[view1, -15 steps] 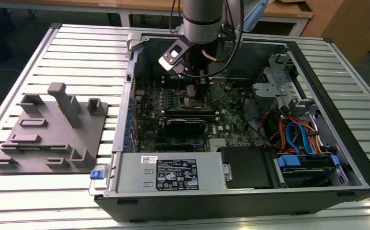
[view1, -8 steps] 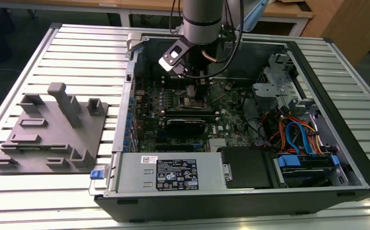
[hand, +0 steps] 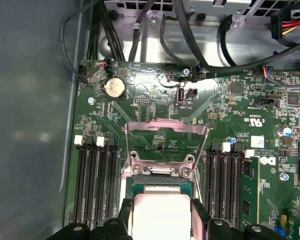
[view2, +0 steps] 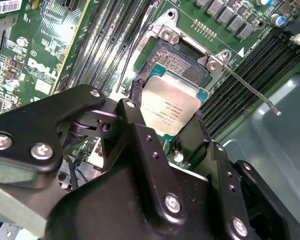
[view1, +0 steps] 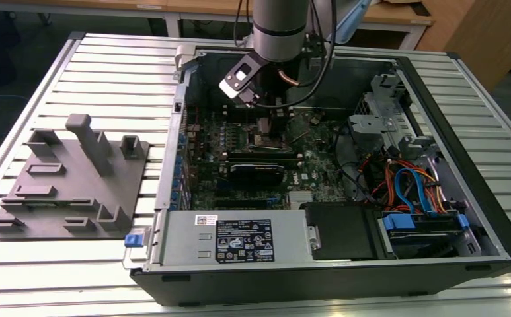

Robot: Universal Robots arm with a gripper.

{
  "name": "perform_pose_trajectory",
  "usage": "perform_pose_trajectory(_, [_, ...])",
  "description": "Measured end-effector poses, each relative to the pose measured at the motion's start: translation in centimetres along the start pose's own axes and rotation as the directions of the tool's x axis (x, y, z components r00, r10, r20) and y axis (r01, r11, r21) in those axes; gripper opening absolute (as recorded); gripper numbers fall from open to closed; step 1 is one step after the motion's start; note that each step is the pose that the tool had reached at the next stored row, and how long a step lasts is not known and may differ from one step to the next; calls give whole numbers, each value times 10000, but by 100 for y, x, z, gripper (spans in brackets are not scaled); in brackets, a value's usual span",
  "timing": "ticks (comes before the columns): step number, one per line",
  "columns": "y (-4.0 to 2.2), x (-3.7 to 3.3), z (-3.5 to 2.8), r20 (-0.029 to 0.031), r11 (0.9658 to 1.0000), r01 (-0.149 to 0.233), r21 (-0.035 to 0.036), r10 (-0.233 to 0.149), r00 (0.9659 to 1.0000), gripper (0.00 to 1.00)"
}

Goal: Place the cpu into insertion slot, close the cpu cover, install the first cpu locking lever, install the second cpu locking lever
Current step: 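Place the cpu into insertion slot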

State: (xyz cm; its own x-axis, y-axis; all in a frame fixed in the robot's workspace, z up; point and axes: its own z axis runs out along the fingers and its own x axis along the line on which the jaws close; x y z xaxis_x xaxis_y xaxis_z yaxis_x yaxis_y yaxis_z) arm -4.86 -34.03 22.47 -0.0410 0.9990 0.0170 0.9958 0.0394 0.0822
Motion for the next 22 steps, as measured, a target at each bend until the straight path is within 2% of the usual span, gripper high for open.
perform_pose_trajectory(12, [-12,-3,131,8,10000,-51,12,51,10000,54])
perform_pose_trajectory(17, [-31,-2,212,9,10000,-50,17,50,10000,54])
perform_pose_trajectory(22, [-45,-2,255,8,10000,-49,16,49,10000,54])
